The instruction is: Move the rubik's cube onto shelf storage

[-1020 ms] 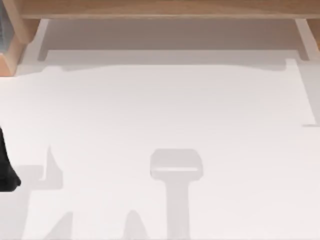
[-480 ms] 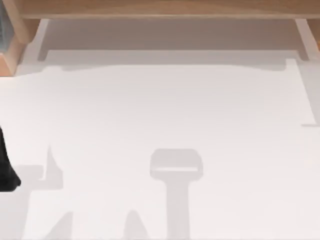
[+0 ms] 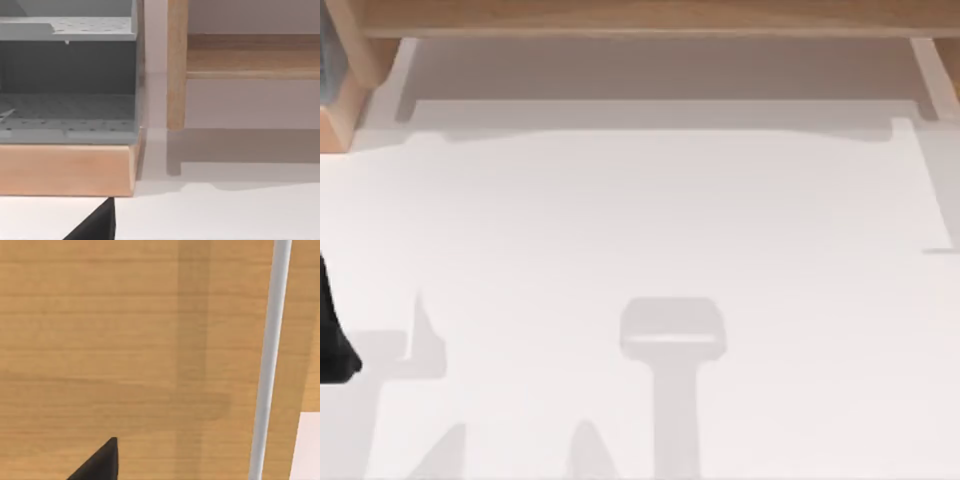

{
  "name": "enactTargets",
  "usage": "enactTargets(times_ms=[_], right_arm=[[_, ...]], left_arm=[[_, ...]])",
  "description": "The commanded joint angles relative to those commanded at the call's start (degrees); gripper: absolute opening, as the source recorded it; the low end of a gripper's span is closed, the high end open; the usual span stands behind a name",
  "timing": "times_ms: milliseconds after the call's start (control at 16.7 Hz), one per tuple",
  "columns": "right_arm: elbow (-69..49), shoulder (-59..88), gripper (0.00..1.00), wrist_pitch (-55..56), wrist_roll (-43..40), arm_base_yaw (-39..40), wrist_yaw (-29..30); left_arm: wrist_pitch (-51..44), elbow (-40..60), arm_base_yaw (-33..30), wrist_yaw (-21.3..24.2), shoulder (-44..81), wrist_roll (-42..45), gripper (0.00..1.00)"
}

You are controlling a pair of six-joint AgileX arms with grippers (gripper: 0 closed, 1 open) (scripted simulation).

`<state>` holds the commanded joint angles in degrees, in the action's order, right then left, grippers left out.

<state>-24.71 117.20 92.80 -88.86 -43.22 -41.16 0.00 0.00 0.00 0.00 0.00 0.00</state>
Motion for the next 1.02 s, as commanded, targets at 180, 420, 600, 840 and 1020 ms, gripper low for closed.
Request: enactTargets(times_ms=[180,420,600,840,1020], right_arm=[[0.36,-0.1,1.0,0.25,0.01,-0.27,-0.29],[-1.16,0.06,1.0,-1.45,0.66,-1.03,0.76],[-6.56,-0.19,1.0,-8.32,3.53,-4.51,4.34],[-19.17,-0.24,1.0,-25.42,10.3,-9.13,11.16],[-31.87,0.27,1.0,-42.74,16.87,-10.27,16.56]], left_arm=[[0.0,0.0,0.0,0.0,0.0,0.0,1.0],[0.0,0.0,0.0,0.0,0.0,0.0,1.0],[0.0,0.0,0.0,0.0,0.0,0.0,1.0],[0.0,0.0,0.0,0.0,0.0,0.0,1.0],[0.0,0.0,0.0,0.0,0.0,0.0,1.0]])
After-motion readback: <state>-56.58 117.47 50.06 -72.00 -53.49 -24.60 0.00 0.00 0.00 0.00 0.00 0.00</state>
